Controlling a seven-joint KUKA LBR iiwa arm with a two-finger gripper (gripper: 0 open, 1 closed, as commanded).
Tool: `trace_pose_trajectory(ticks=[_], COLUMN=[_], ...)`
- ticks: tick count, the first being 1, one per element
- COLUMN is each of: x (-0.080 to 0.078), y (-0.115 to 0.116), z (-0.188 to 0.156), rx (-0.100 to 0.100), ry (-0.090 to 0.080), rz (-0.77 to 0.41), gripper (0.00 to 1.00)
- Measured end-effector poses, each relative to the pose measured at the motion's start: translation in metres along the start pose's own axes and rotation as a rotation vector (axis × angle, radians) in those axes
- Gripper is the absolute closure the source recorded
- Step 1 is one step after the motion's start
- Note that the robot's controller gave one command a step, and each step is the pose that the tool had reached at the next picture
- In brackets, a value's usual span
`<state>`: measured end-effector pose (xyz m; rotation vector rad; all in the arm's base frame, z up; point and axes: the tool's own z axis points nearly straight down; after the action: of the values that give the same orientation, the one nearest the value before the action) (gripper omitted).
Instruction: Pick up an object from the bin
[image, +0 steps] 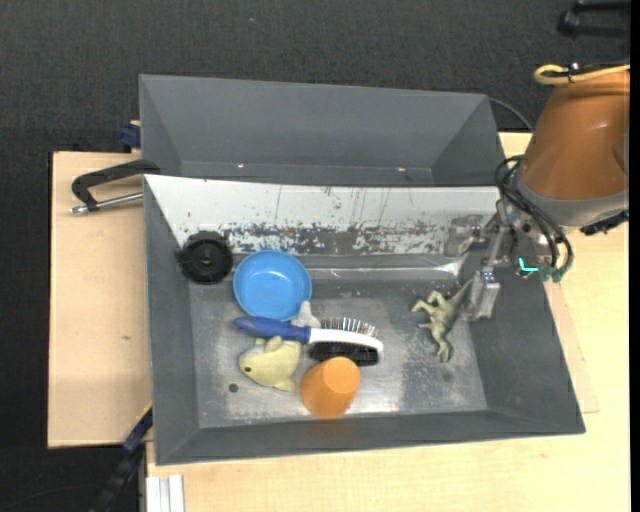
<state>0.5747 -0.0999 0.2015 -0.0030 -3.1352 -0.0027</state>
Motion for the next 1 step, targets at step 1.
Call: trace_pose_trajectory(ticks=[1], x=[0.004], y=[0.108], z=[0.0491], rx=[0.0], ry=[-0.005], rz=[-0.441], gripper=[0.0])
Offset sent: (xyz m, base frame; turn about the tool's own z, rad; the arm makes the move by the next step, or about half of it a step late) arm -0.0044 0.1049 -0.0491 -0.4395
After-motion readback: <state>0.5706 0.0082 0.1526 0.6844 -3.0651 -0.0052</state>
